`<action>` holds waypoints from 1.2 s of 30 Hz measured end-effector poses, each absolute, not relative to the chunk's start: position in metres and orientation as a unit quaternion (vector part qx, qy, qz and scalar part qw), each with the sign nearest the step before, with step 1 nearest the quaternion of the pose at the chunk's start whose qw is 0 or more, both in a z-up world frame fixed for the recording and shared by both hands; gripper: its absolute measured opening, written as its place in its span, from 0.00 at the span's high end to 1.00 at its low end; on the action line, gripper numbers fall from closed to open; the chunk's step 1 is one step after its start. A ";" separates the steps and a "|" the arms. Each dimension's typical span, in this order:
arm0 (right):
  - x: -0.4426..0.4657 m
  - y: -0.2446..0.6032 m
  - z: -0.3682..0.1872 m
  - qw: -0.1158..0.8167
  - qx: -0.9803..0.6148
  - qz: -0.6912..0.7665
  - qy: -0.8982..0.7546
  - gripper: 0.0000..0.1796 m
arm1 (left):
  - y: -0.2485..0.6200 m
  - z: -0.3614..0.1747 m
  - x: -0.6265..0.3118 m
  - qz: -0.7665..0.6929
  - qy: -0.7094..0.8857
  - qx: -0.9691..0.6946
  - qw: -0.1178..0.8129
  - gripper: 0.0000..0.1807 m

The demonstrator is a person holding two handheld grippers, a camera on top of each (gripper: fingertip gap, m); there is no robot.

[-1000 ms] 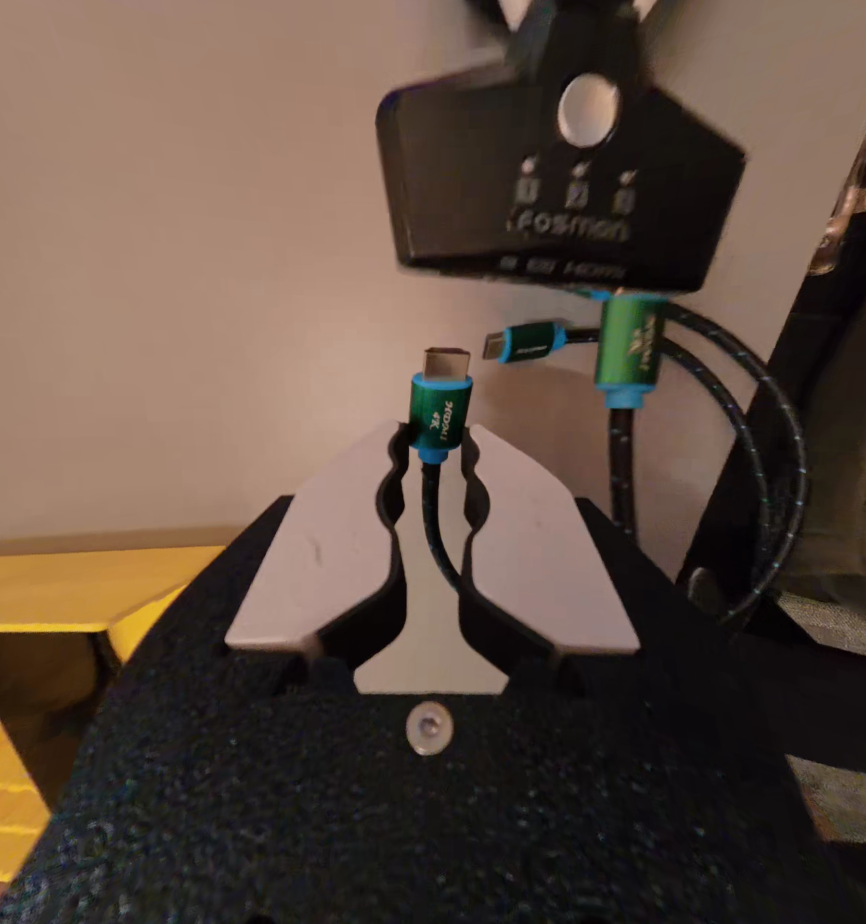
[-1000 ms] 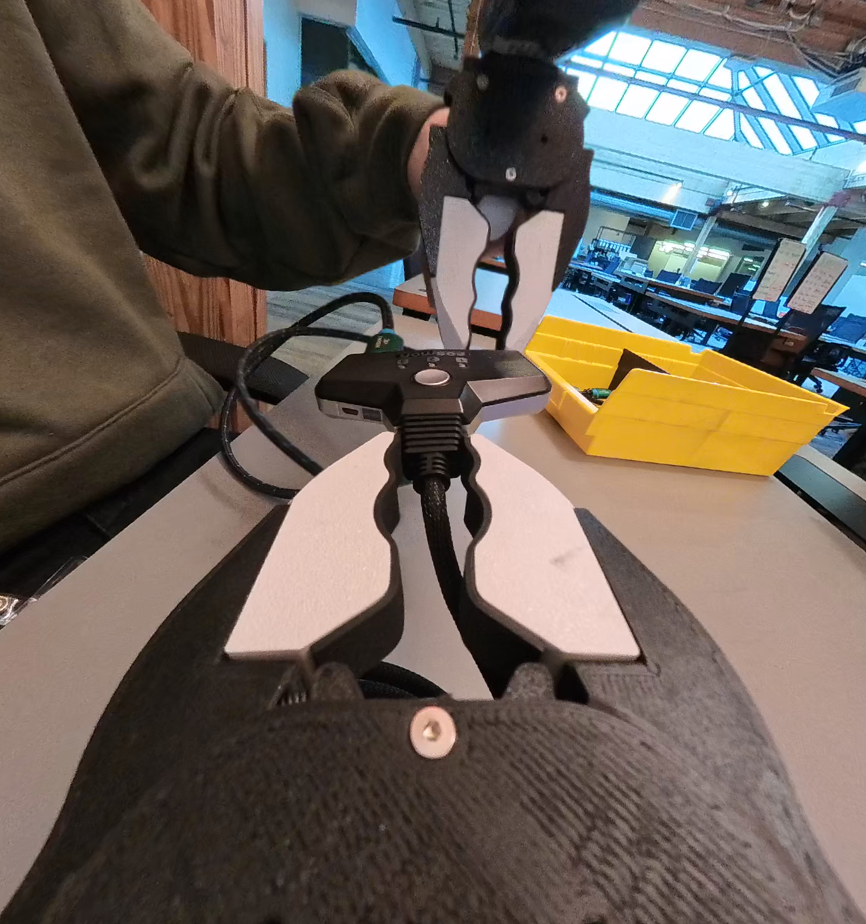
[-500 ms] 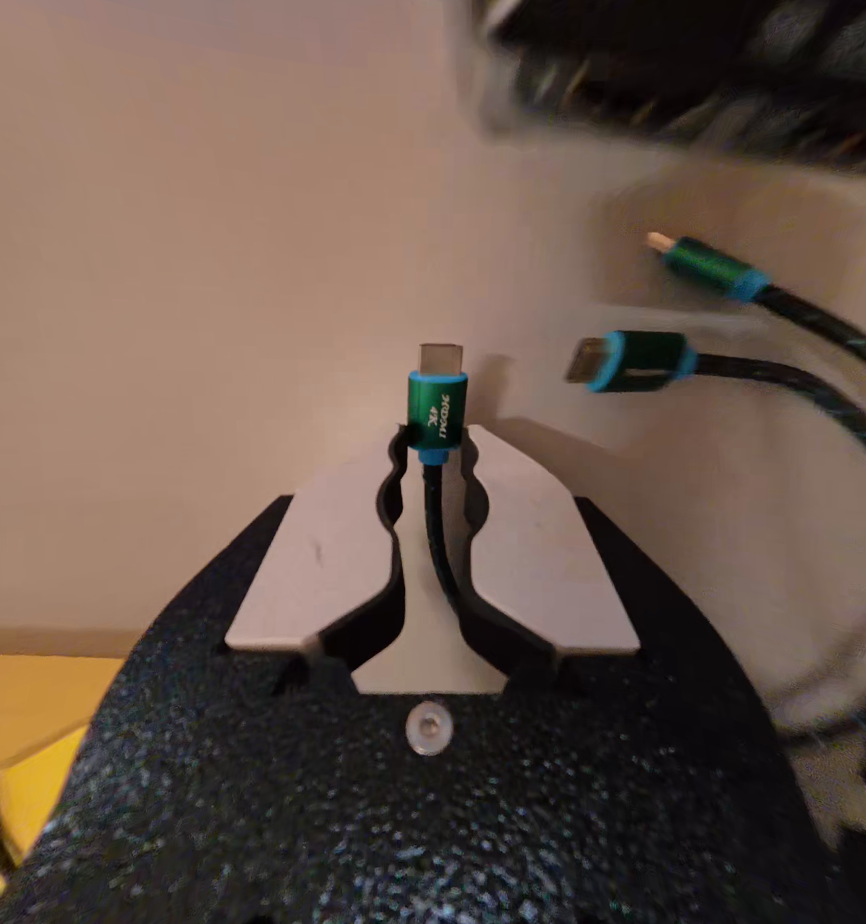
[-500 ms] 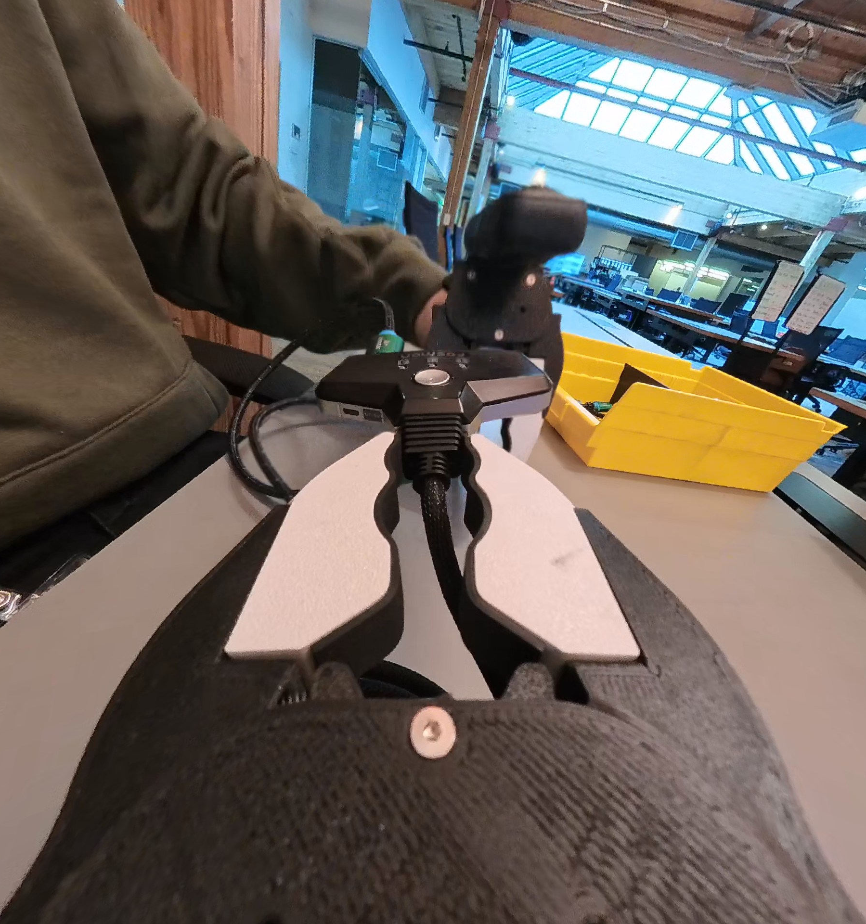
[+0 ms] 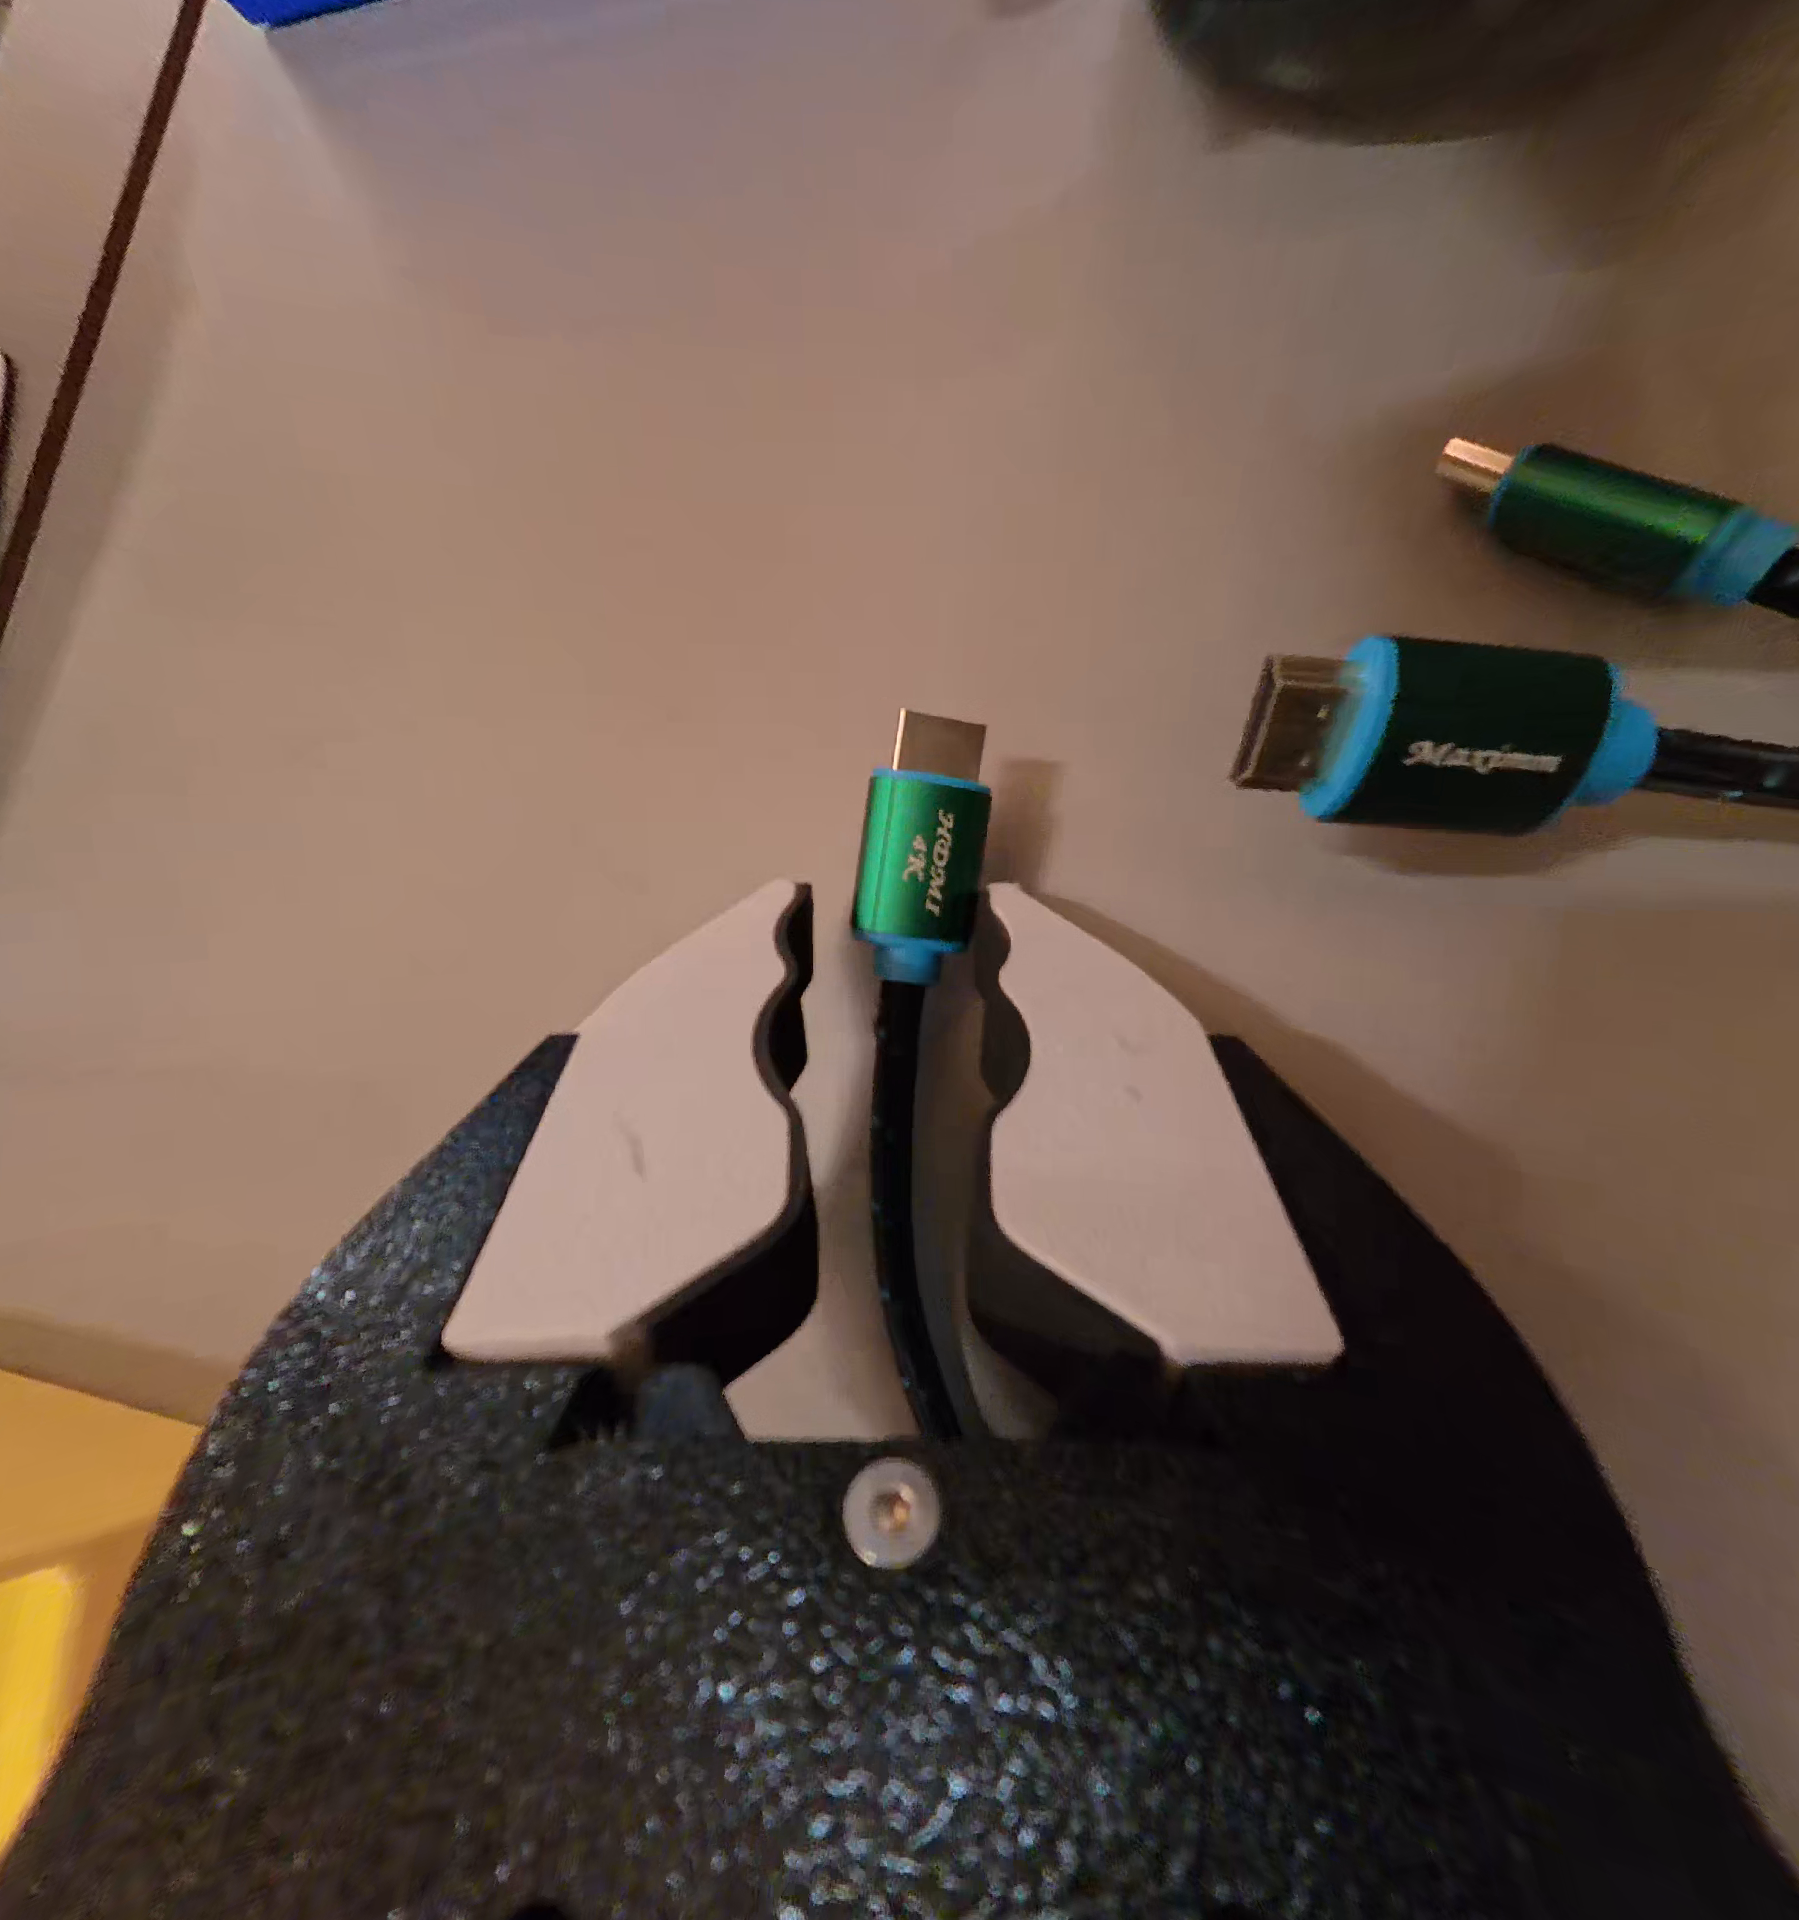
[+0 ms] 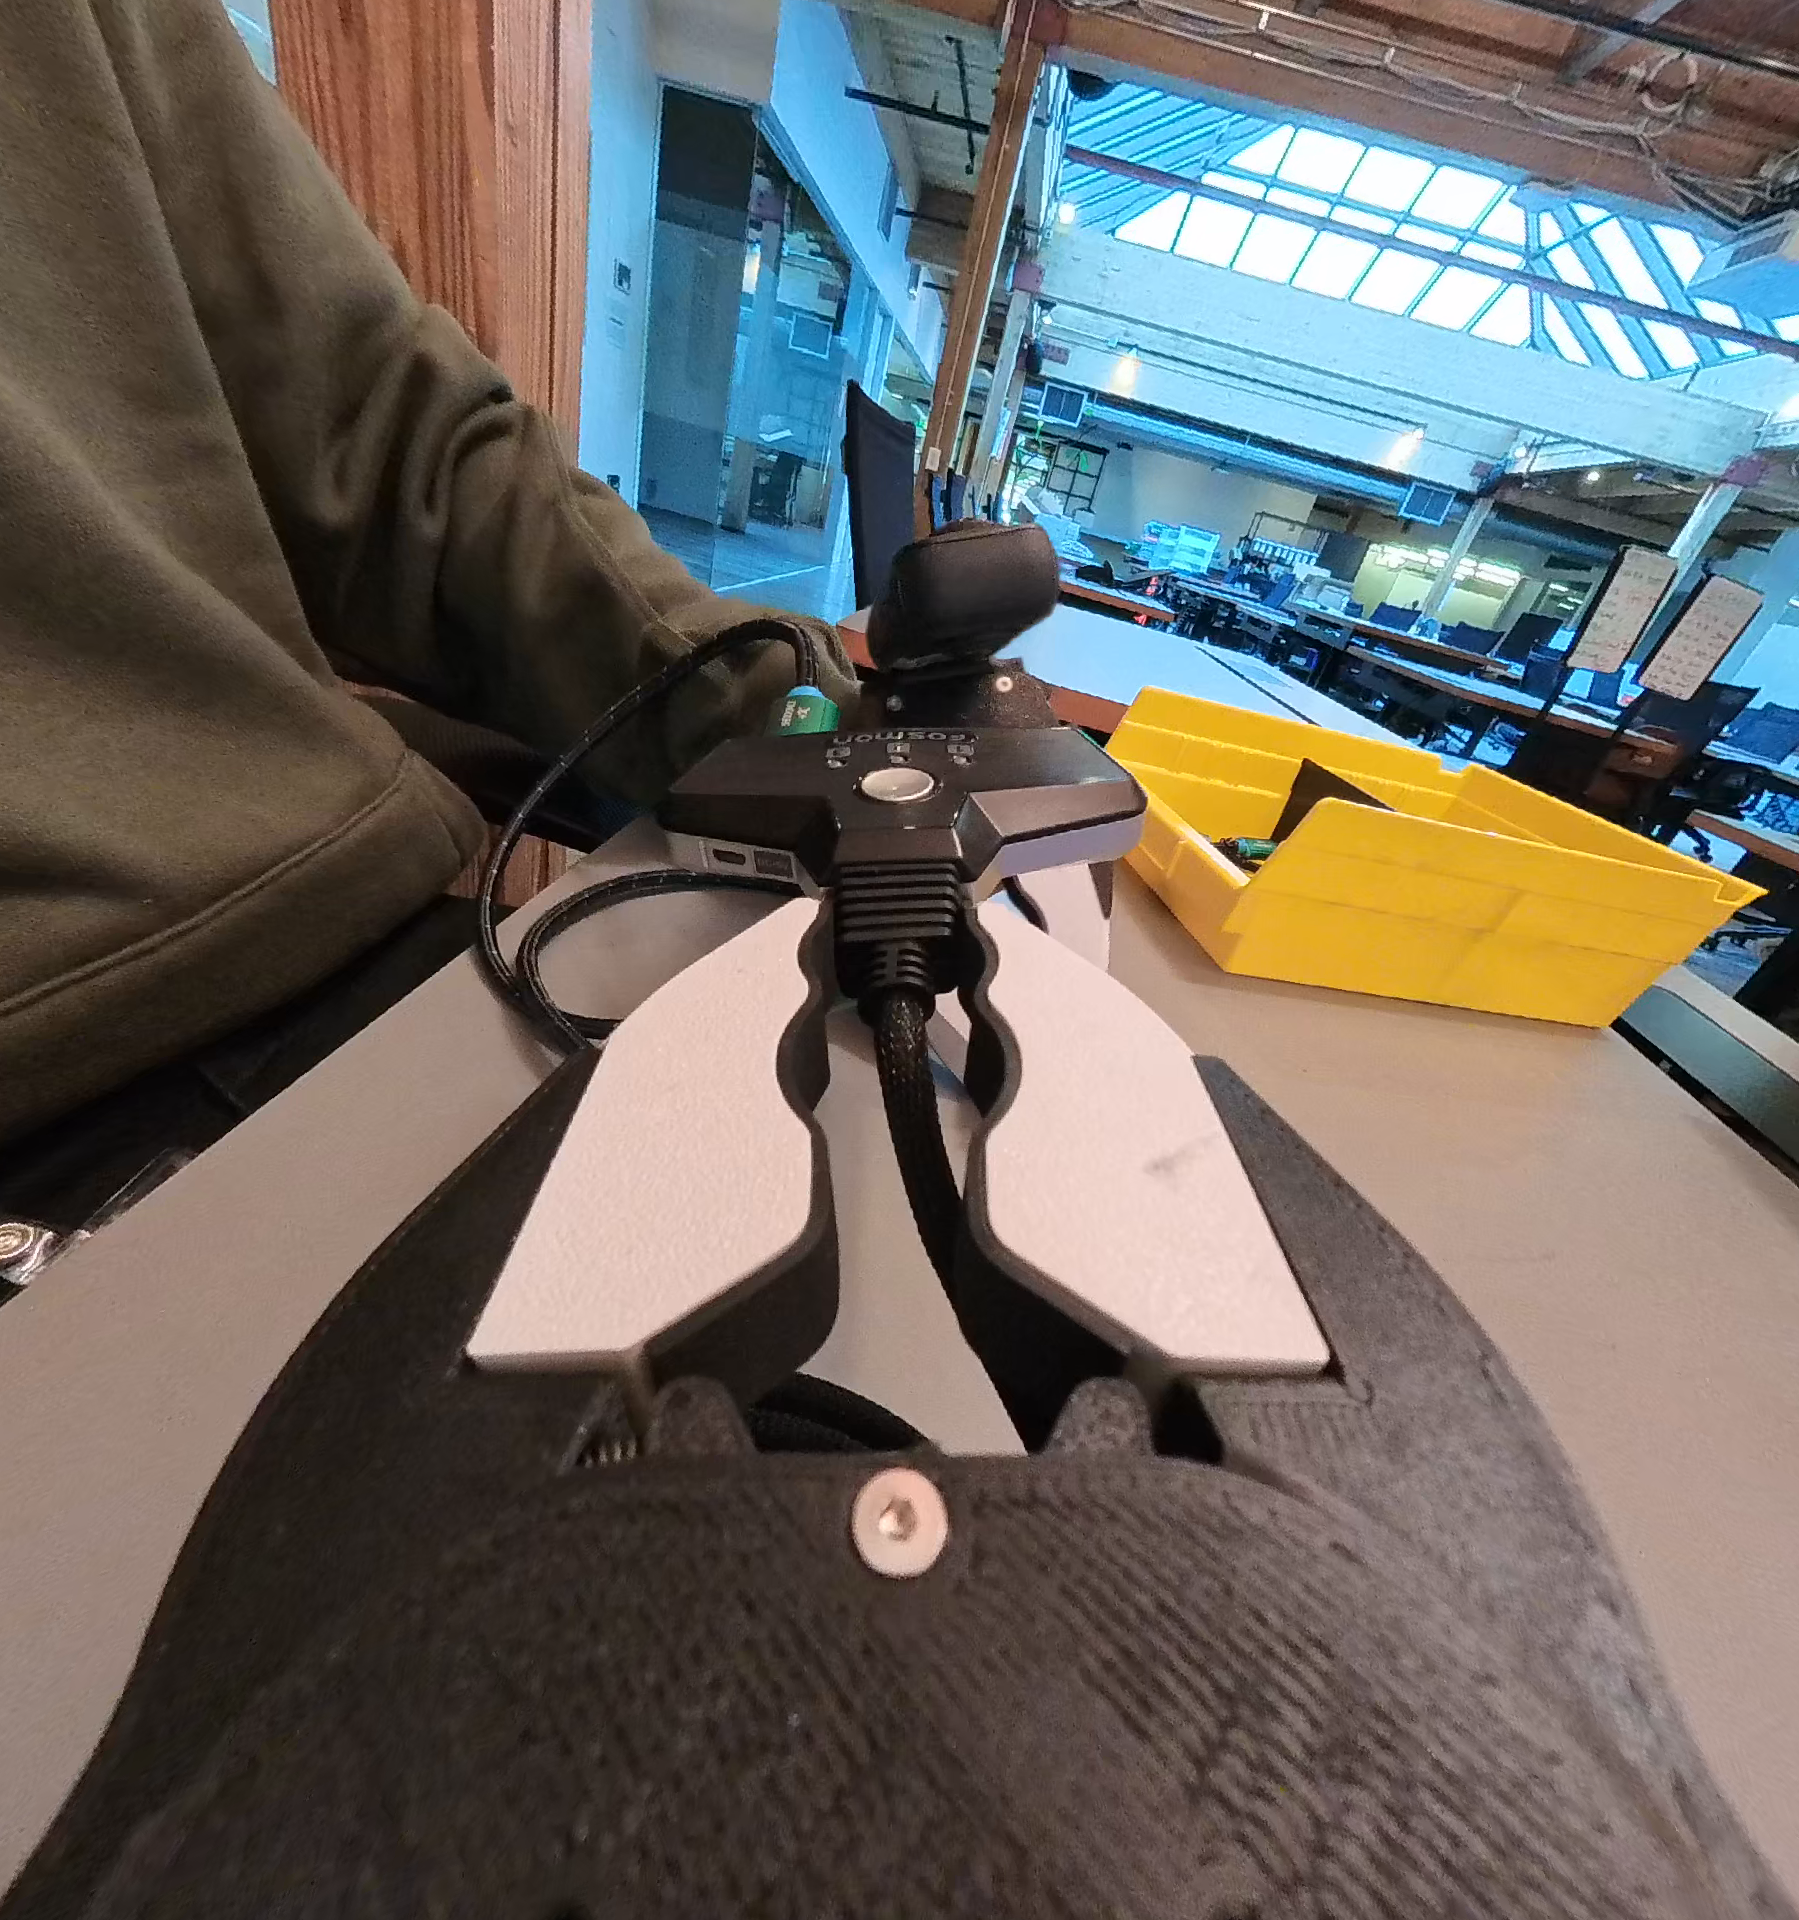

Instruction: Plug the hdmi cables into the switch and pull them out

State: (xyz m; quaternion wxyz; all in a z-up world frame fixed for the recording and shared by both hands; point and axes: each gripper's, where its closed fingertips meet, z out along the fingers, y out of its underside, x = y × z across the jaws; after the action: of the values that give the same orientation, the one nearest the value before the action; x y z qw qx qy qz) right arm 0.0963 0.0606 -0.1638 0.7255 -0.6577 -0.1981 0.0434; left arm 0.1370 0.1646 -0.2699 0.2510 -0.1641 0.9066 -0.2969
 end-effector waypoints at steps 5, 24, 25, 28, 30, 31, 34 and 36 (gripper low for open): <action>0.096 0.060 -0.164 0.726 -0.657 0.043 -0.200 0.88 | 0.163 -0.267 0.137 -0.283 0.899 -0.132 0.306 0.86; 0.097 0.059 -0.162 0.731 -0.653 0.037 -0.197 0.88 | 0.204 -0.252 0.159 -0.271 0.882 -0.230 0.310 0.88; 0.097 0.059 -0.161 0.733 -0.650 0.038 -0.196 0.88 | 0.216 -0.247 0.163 -0.260 0.883 -0.241 0.307 0.88; 0.099 0.055 -0.158 0.743 -0.640 0.044 -0.191 0.88 | 0.263 -0.221 0.173 -0.205 0.881 -0.252 0.343 0.88; 0.101 0.052 -0.154 0.754 -0.628 0.050 -0.185 0.88 | 0.289 -0.196 0.175 -0.167 0.877 -0.243 0.379 0.88; 0.102 0.050 -0.152 0.760 -0.622 0.051 -0.181 0.88 | 0.299 -0.182 0.175 -0.155 0.874 -0.235 0.397 0.88; 0.106 0.047 -0.149 0.770 -0.613 0.053 -0.170 0.88 | 0.320 -0.144 0.171 -0.127 0.862 -0.210 0.444 0.88; 0.109 0.049 -0.148 0.771 -0.615 0.047 -0.159 0.88 | 0.309 -0.126 0.163 -0.214 0.859 -0.211 0.413 0.88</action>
State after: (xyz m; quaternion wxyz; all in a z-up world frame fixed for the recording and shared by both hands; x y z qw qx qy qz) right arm 0.1092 0.0485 -0.1480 0.7712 -0.6146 -0.1589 0.0473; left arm 0.1629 0.3093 -0.1260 0.4133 -0.2114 0.8595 -0.2140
